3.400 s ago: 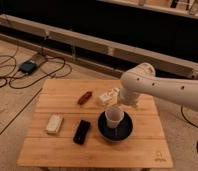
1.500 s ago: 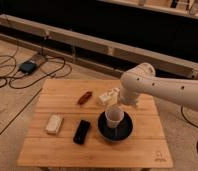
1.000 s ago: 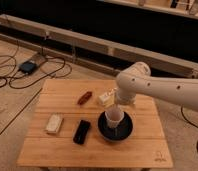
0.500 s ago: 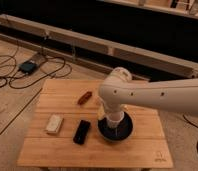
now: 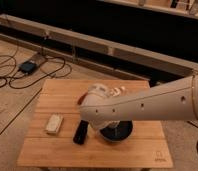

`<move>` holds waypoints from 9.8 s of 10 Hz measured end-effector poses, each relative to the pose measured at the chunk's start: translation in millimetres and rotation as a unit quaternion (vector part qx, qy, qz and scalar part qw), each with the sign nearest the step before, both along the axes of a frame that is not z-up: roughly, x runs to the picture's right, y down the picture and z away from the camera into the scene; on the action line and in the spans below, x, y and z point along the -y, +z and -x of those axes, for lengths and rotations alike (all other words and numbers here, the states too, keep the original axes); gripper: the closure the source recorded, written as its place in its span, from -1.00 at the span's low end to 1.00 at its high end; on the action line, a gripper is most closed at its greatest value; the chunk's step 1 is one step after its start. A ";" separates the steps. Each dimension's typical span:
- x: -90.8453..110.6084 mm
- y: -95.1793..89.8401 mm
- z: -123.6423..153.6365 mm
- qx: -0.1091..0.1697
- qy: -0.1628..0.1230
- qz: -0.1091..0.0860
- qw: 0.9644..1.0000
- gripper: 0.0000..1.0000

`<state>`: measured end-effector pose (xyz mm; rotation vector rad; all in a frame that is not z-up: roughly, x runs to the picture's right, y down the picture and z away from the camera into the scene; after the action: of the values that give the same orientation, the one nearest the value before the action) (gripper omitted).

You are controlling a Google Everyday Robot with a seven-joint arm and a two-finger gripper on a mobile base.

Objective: Push the eraser across the table

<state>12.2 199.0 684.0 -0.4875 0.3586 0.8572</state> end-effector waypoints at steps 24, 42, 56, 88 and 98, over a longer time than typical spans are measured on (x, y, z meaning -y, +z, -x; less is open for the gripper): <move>-44.8 110.7 91.5 0.118 -0.197 -0.056 0.972 -0.60; 56.6 144.9 119.6 0.117 -0.105 -0.166 0.973 -0.60; -20.2 105.1 62.0 -0.007 -0.013 0.043 0.999 1.00; 46.6 203.4 189.7 0.078 -0.038 -0.012 0.996 1.00; 111.5 269.3 255.3 0.100 0.014 -0.035 0.994 1.00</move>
<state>-243.1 87.4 953.3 -0.5083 0.1381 0.8380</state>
